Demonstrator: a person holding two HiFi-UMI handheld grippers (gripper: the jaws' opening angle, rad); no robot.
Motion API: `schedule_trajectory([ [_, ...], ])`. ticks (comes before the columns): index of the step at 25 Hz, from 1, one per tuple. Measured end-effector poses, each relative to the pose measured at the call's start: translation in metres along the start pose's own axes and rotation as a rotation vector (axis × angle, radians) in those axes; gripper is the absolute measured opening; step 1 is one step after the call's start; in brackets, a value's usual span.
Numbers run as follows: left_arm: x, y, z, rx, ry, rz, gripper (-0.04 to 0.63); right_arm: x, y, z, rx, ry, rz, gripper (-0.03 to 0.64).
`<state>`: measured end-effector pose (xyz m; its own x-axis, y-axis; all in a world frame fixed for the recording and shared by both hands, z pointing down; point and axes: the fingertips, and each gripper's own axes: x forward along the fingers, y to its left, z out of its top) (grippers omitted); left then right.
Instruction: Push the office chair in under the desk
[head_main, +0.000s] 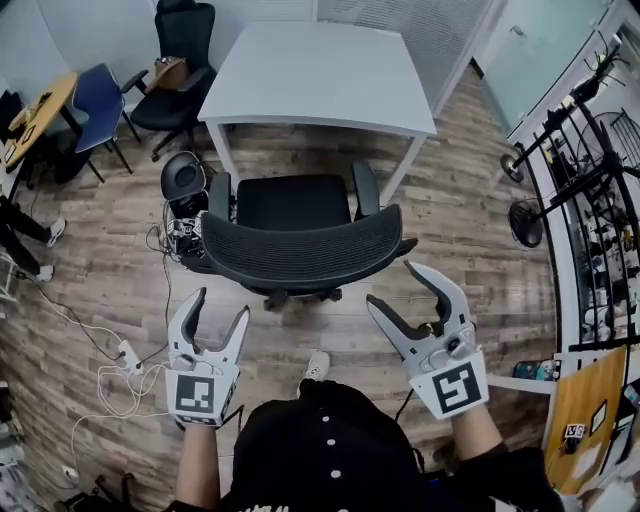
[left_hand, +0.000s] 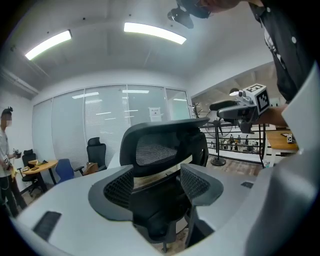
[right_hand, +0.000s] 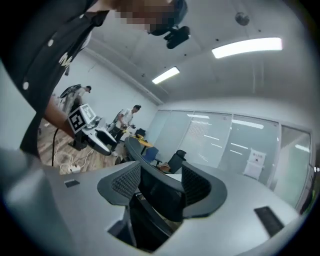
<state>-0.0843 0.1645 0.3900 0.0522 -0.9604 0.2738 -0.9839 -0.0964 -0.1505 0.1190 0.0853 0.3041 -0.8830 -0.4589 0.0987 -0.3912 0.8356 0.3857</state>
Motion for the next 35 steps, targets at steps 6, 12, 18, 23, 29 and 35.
schedule_trajectory([
  [6, 0.026, 0.008, -0.026, 0.092, 0.088, -0.022, 0.299, 0.024, 0.017, -0.002, -0.341, 0.100, 0.210, 0.260],
  [12, 0.051, 0.023, -0.047, 0.173, 0.150, -0.055, 0.299, 0.047, 0.037, -0.011, -0.487, 0.172, 0.337, 0.259],
  [18, 0.066, 0.030, -0.065, 0.196, 0.193, -0.131, 0.299, 0.061, 0.041, -0.012, -0.528, 0.228, 0.362, 0.251],
  [23, 0.068, 0.030, -0.070, 0.215, 0.195, -0.153, 0.298, 0.060, 0.041, -0.015, -0.538, 0.276, 0.372, 0.212],
  [29, 0.072, 0.037, -0.070, 0.237, 0.192, -0.169, 0.264, 0.060, 0.043, -0.015, -0.537, 0.311, 0.391, 0.201],
  [35, 0.073, 0.039, -0.071, 0.246, 0.211, -0.212, 0.262, 0.060, 0.044, -0.013, -0.521, 0.345, 0.392, 0.199],
])
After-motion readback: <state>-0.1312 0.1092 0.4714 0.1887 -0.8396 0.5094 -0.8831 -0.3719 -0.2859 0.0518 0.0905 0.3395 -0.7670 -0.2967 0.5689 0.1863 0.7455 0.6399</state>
